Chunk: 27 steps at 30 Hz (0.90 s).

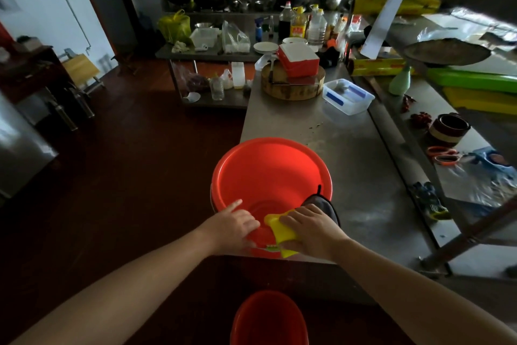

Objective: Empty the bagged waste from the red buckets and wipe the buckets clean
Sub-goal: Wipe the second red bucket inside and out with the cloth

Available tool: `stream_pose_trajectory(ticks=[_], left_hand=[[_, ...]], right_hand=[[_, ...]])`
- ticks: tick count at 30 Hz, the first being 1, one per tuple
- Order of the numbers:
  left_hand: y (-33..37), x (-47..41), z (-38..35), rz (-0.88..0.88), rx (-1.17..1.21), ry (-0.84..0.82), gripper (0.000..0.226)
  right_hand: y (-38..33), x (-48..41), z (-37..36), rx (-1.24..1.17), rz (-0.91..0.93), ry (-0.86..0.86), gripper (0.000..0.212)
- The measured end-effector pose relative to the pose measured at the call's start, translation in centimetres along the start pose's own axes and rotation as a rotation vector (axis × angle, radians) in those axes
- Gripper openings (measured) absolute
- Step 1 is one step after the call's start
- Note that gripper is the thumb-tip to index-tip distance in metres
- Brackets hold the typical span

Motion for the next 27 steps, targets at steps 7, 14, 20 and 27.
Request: stream_pose_trajectory(ticks=[7, 14, 20, 27], left_hand=[[1.8, 0.4, -1.0, 0.054, 0.194, 0.168, 0.043], [-5.2, 3.0, -1.6, 0.161, 0.183, 0.144, 0.032], [-0.7, 0.6, -0.1, 0.041, 0.065, -0.022, 0.054], [1.4, -0.5, 0.1, 0.053, 0.271, 0.015, 0.042]], right_hand=[[-3.0, -1.0, -0.3, 0.028, -0.109, -0.053, 0.061], [2.5, 1.4, -0.1, 0.004, 0.023, -0.024, 0.061], [-0.1, -0.5, -0.2, 0.045, -0.016, -0.016, 0.066], [-2.6, -2.1, -0.8, -0.025, -0.055, -0.050, 0.078]])
Point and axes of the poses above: each hand's wrist, its own x-axis away from the middle knuckle, its own z-axis out of the back of the hand, y = z × x, the point moved 6 cm from there along -x, towards the middle knuckle, and after that the axes turned 10 degrees about -y, right-handed, at the moved point
